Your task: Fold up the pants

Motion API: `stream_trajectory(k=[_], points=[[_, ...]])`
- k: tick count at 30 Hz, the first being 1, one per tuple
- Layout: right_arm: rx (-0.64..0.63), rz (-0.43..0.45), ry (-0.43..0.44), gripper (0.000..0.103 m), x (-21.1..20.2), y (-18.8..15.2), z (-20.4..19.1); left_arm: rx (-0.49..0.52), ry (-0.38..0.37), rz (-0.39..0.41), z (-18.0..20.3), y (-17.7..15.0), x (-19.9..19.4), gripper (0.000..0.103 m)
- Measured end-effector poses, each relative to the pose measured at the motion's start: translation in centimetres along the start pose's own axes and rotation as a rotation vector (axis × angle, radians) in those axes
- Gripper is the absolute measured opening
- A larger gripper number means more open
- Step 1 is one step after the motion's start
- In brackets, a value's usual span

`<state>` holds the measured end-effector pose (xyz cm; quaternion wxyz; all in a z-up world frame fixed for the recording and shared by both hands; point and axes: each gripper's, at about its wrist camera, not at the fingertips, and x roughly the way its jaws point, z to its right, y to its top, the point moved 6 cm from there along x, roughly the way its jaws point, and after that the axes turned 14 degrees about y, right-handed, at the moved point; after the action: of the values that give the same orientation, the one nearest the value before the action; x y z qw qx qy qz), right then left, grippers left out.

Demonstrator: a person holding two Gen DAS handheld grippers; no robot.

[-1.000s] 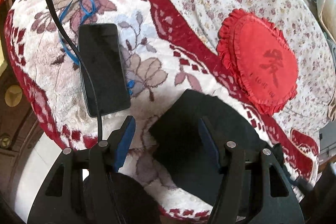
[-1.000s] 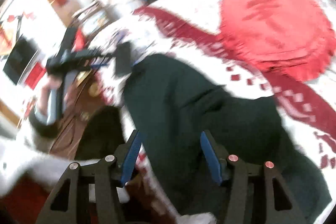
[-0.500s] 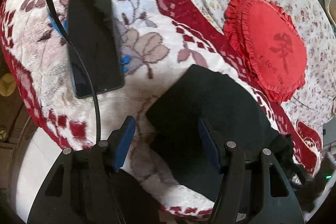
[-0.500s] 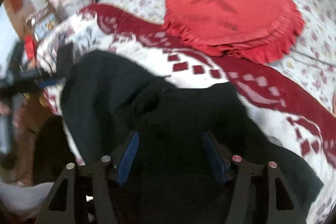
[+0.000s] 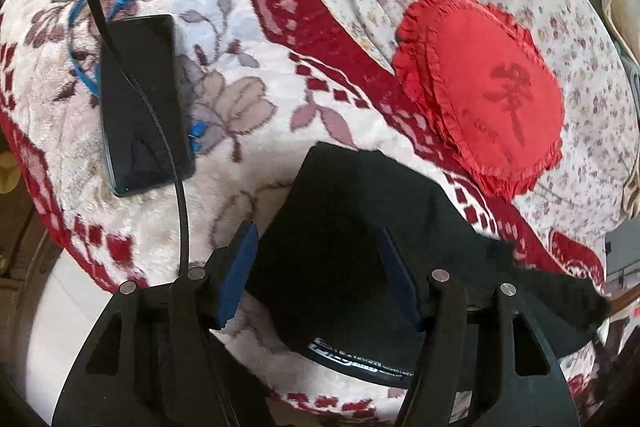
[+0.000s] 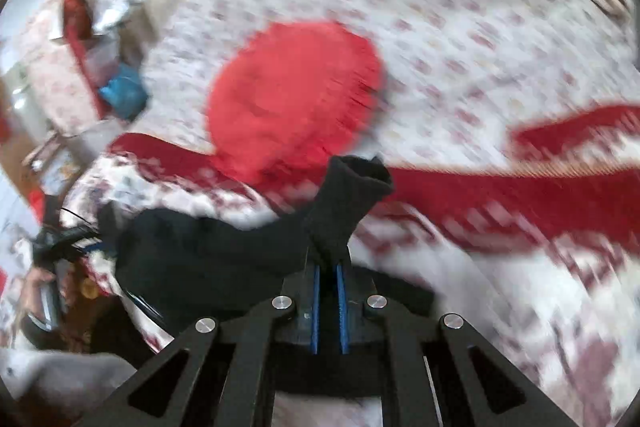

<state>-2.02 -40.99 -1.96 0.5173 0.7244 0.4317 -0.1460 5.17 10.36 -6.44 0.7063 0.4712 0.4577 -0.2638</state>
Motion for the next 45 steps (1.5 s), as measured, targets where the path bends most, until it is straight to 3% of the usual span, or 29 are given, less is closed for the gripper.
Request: stream_trajectory(k=[3,6,8,9,10,14,16,18,23,25,29,32,38,39,40,42,45], points=[[0.098,-0.146,-0.018,0.006,2.6,-5.6,2.8,0.034,0.001,-0.009,1.2,-0.5,0.2,0.062],[0.100,-0.213,-0.030,0.006,4.4,-7.8,3.2,0.047,0.008,-0.009,1.7,-0.6,0.3,0.062],[0.106,-0.236,-0.084,0.024,4.4,-7.8,4.4,0.046,0.012,-0.005,1.6,-0.5,0.2,0.062],[0.121,-0.231,-0.125,0.042,3.7,-7.5,5.1,0.044,0.011,-0.004,1.5,-0.5,0.1,0.062],[0.134,-0.206,-0.168,0.048,2.5,-6.9,5.9,0.042,0.008,-0.001,1.2,-0.5,0.0,0.062],[0.124,-0.092,-0.207,0.048,-1.6,-3.6,6.1,0.027,0.011,0.008,-0.6,-0.4,-0.3,0.062],[0.068,-0.038,-0.121,0.048,-1.6,-1.8,3.4,0.007,0.007,-0.009,-1.6,-0.6,0.2,0.064],[0.000,-0.045,0.032,0.048,0.5,-1.0,-0.5,-0.021,0.012,-0.028,-2.5,-0.9,0.8,0.069],[-0.240,-0.230,0.357,0.048,10.1,-3.9,-13.5,-0.049,-0.001,-0.069,-3.1,-2.0,2.0,0.069],[-0.389,-0.285,0.364,0.048,13.4,-5.6,-17.8,-0.028,-0.007,-0.076,-2.5,-2.3,2.2,0.069],[-0.589,-0.305,0.377,0.048,17.2,-7.8,-23.4,-0.001,-0.027,-0.077,-1.2,-2.4,2.7,0.069],[-0.741,-0.319,0.297,0.048,19.9,-8.8,-25.0,0.021,-0.036,-0.081,-0.3,-2.5,3.1,0.069],[-0.769,-0.322,0.271,0.037,22.4,-8.3,-23.6,0.056,-0.067,-0.074,0.9,-2.1,3.3,0.069],[-0.750,-0.323,0.279,0.032,22.9,-7.6,-23.7,0.062,-0.074,-0.074,1.1,-2.1,3.3,0.068],[-0.699,-0.315,0.291,0.007,23.1,-6.8,-23.5,0.070,-0.079,-0.073,1.4,-2.1,3.4,0.068],[-0.551,-0.340,0.366,0.001,23.0,-5.6,-22.7,0.101,-0.058,-0.054,2.0,-2.0,3.5,0.048],[-0.433,-0.331,0.475,0.001,21.8,-4.5,-23.1,0.138,-0.040,-0.022,2.3,-1.7,3.1,0.037]])
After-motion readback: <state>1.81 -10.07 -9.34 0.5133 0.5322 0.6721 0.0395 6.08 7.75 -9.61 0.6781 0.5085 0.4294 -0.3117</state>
